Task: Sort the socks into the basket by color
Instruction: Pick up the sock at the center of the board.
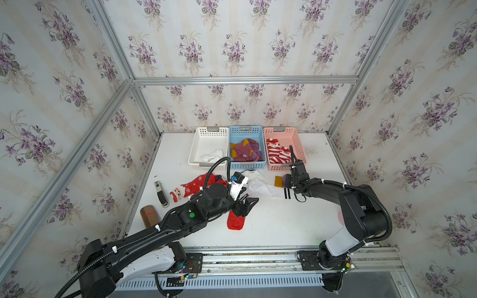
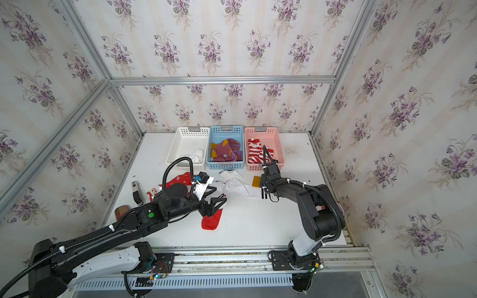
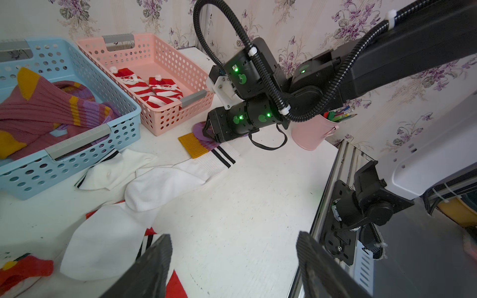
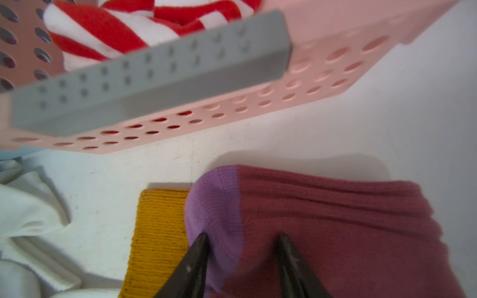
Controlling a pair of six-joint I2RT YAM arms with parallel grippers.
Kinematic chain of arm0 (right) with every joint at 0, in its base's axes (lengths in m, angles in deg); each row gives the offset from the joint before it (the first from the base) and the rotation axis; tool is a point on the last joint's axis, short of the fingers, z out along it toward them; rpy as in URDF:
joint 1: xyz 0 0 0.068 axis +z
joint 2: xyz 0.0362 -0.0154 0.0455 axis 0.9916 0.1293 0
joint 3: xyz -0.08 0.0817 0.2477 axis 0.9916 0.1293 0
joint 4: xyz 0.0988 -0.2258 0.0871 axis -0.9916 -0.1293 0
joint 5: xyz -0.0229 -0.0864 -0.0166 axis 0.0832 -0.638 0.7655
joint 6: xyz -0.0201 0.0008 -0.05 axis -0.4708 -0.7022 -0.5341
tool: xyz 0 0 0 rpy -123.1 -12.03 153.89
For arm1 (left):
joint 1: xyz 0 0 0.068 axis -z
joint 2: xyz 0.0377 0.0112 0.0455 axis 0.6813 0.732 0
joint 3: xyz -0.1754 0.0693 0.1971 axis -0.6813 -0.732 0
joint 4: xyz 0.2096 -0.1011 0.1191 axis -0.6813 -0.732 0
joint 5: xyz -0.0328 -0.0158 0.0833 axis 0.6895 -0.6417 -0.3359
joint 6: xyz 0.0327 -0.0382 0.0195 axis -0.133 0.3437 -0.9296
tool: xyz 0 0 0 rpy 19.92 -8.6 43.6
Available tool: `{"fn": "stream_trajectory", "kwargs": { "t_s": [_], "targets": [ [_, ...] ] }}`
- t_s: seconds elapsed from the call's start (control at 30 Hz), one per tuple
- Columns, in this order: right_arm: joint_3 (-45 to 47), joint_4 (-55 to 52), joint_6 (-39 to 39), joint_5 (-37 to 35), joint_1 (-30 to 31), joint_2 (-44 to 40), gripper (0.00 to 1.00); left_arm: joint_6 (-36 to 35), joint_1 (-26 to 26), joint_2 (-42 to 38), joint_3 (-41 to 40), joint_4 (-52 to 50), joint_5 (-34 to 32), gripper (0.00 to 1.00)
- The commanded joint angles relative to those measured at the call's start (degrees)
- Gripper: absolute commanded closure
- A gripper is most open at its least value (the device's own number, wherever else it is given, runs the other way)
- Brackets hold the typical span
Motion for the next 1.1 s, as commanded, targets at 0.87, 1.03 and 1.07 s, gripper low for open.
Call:
{"fn": "stream_trajectory", "kwargs": {
  "t_s": [0.87, 1.03, 1.07],
  "targets": [
    [-5.4, -5.8, -4.3, 4.5, -0.2, -20.8, 1.0, 0.5, 0.8, 1.7, 2.3, -1.0, -6.5, 0.2],
    [-10.1, -6.8, -6.2, 6.8, -0.2, -25.4, 1.0, 1.8, 0.8, 1.9, 3.2, -2.5, -9.7, 0.2],
    [-11.3, -7.0, -6.4, 7.5, -0.2, -25.9, 1.0, 2.2, 0.8, 1.9, 3.2, -2.5, -10.0, 0.2]
  ]
}}
